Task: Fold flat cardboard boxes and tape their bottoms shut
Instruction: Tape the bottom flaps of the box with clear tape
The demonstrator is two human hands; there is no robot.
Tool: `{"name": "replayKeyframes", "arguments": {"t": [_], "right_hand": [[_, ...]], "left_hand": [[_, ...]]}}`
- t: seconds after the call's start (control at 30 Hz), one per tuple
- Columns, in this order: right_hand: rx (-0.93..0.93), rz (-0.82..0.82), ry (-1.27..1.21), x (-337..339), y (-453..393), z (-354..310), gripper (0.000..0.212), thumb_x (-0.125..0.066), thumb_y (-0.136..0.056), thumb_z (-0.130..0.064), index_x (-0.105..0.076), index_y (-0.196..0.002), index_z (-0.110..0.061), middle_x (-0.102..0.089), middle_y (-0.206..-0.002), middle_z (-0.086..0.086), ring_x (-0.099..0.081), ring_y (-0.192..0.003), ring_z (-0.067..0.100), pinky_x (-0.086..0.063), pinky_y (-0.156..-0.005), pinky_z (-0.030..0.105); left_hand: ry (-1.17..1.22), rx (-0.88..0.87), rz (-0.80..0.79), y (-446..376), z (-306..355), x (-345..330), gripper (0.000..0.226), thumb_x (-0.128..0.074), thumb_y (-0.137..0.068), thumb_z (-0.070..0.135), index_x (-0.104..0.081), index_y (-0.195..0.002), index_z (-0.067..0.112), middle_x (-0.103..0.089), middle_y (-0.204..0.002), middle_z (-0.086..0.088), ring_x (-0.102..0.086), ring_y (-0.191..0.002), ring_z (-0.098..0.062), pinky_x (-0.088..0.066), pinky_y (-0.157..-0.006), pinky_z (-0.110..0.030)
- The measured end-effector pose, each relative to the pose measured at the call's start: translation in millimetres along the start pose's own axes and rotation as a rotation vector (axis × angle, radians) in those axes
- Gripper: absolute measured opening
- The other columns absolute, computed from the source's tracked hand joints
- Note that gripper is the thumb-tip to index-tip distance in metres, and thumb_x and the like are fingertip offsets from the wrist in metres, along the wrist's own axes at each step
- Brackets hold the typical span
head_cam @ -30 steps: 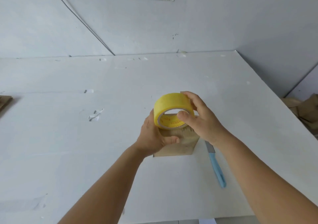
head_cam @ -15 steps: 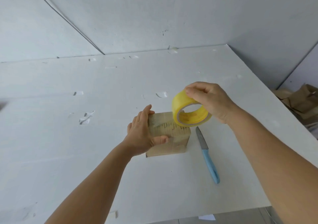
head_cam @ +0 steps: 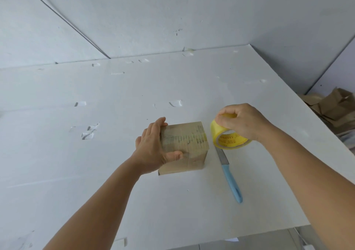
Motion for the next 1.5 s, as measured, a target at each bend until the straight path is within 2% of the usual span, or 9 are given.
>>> {"name": "replayKeyframes", "arguments": {"t": [0.4, 0.57, 0.63, 0.83, 0.97, 1.07, 1.27, 1.4, 1.5], "right_hand": [[-0.047, -0.032, -0.058, -26.0, -1.4, 26.0, 0.009, -0.064, -0.081, -0.046, -0.069, -0.079, -0.038, -0.069, -0.082, -0.013, -0.062, -0.084, 0.004, -0.045, -0.071, 0.022], [-0.042, -0.048, -0.121, -36.8, 0.6, 27.2, 0.008, -0.063, -0.081, -0.046, -0.069, -0.079, -0.041, -0.070, -0.082, -0.012, -0.066, -0.075, 0.002, -0.046, -0.068, 0.020], [-0.025, -0.066, -0.123, -40.5, 0.2, 25.4, 0.008, -0.062, -0.082, -0.046, -0.069, -0.081, -0.043, -0.069, -0.081, -0.016, -0.065, -0.078, 0.003, -0.048, -0.071, 0.022], [0.017, -0.081, -0.065, -45.0, 0.9, 15.6, 0.017, -0.053, -0.090, -0.040, -0.067, -0.080, -0.035, -0.065, -0.071, -0.011, -0.061, -0.073, 0.010, -0.049, -0.072, 0.029], [0.101, -0.156, -0.013, -58.7, -1.2, -3.6, 0.024, -0.046, -0.093, -0.036, -0.062, -0.077, -0.027, -0.051, -0.059, -0.012, -0.048, -0.061, 0.007, -0.039, -0.063, 0.027], [0.068, -0.288, -0.043, -73.2, -2.4, -12.3, 0.018, -0.044, -0.090, -0.036, -0.062, -0.094, -0.035, -0.060, -0.078, -0.013, -0.056, -0.076, 0.007, -0.041, -0.067, 0.025], [0.016, -0.442, -0.269, -85.5, -3.5, -7.5, 0.015, -0.052, -0.090, -0.025, -0.066, -0.089, -0.022, -0.062, -0.080, -0.002, -0.056, -0.074, 0.010, -0.046, -0.077, 0.031], [0.045, -0.441, -0.325, -84.3, -4.0, -3.6, 0.013, -0.057, -0.091, -0.024, -0.069, -0.093, -0.020, -0.068, -0.090, 0.011, -0.061, -0.078, 0.013, -0.051, -0.083, 0.038], [0.070, -0.398, -0.200, -81.6, -11.4, -5.5, 0.013, -0.062, -0.085, -0.037, -0.070, -0.087, -0.027, -0.068, -0.081, -0.002, -0.061, -0.073, 0.008, -0.052, -0.078, 0.036]], "left_hand": [[-0.287, -0.048, -0.108, 0.7, 11.0, 3.2, 0.107, -0.051, -0.067, 0.081, -0.006, -0.152, 0.033, -0.021, -0.140, 0.013, -0.016, -0.134, -0.011, -0.002, -0.116, -0.037], [-0.703, -0.095, -0.201, -4.6, 28.2, 2.7, 0.107, -0.024, -0.074, 0.079, 0.009, -0.151, 0.014, -0.005, -0.157, 0.004, 0.019, -0.145, -0.015, 0.015, -0.113, -0.049], [-0.754, -0.132, -0.253, -11.3, 43.8, -7.0, 0.115, -0.031, -0.073, 0.082, 0.013, -0.150, 0.009, 0.006, -0.160, -0.001, 0.025, -0.144, -0.019, 0.017, -0.112, -0.047], [-0.728, -0.261, -0.273, -26.5, 78.7, -37.0, 0.108, -0.047, -0.080, 0.069, 0.014, -0.151, 0.015, 0.004, -0.161, -0.002, -0.001, -0.147, -0.026, -0.008, -0.115, -0.046], [-0.755, -0.272, -0.228, -17.2, 68.8, -27.6, 0.096, -0.048, -0.078, 0.059, 0.004, -0.150, 0.023, -0.023, -0.142, 0.001, -0.031, -0.120, -0.027, -0.025, -0.099, -0.046], [-0.745, -0.197, -0.146, -3.5, 53.6, -14.9, 0.089, -0.050, -0.073, 0.054, -0.015, -0.146, 0.016, -0.033, -0.126, 0.000, -0.034, -0.113, -0.024, -0.024, -0.100, -0.040], [-0.708, -0.156, -0.054, 5.1, 37.3, -9.4, 0.088, -0.043, -0.077, 0.064, -0.018, -0.147, 0.017, -0.037, -0.128, 0.001, -0.034, -0.116, -0.022, -0.024, -0.101, -0.036], [-0.711, -0.140, -0.063, 1.6, 34.7, -12.1, 0.085, -0.038, -0.079, 0.067, -0.021, -0.146, 0.018, -0.038, -0.127, 0.001, -0.034, -0.116, -0.022, -0.023, -0.102, -0.036], [-0.706, -0.130, -0.086, 0.4, 34.0, -13.7, 0.081, -0.038, -0.076, 0.061, -0.023, -0.144, 0.019, -0.037, -0.126, 0.001, -0.033, -0.116, -0.021, -0.022, -0.102, -0.035]]}}
Point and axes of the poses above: each hand's wrist, its own y-axis away from the middle knuckle, its own x-axis out of the back of the hand, z = x × y, the point moved 4 cm from there along -y, towards the middle knuckle
